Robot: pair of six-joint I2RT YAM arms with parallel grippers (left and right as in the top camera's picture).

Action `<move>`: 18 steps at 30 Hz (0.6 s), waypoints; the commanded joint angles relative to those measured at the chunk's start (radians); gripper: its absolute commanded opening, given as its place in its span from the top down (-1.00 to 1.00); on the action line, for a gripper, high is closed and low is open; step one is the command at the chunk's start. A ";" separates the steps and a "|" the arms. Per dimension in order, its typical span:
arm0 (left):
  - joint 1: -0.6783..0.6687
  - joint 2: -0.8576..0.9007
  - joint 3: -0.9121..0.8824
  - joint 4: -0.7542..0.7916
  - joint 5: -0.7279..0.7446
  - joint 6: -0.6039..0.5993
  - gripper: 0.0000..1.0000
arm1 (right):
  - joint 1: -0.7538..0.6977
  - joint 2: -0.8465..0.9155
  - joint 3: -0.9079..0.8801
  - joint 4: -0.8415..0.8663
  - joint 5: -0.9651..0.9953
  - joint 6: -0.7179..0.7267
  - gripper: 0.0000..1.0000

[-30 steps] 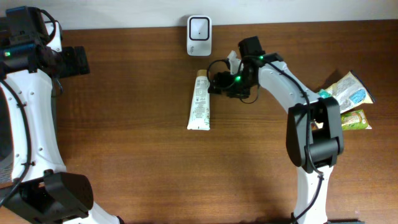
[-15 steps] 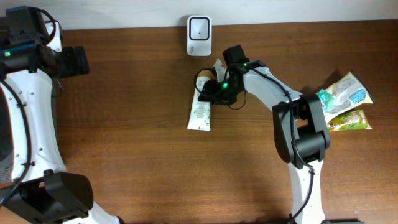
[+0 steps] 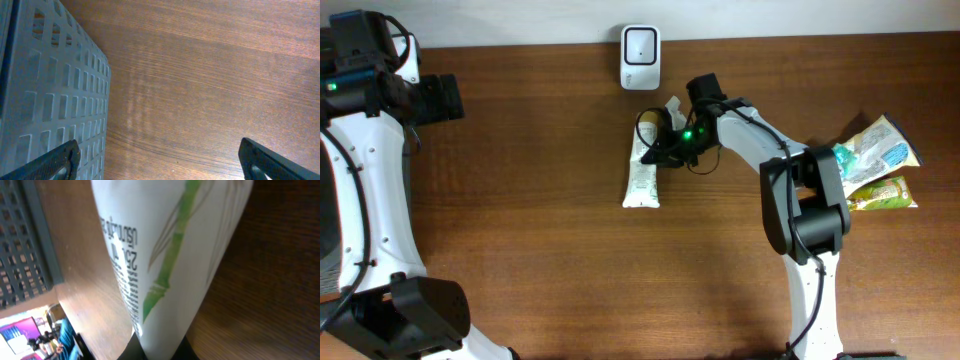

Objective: Scan the item barcode

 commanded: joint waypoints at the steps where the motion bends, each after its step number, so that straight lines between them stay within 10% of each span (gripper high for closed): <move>1: 0.004 0.002 -0.001 0.001 0.003 0.012 -0.98 | -0.027 -0.119 -0.015 -0.020 -0.108 -0.171 0.92; 18: 0.004 0.002 -0.001 0.001 0.003 0.012 -0.98 | -0.111 -0.673 -0.015 -0.177 -0.259 -0.246 0.92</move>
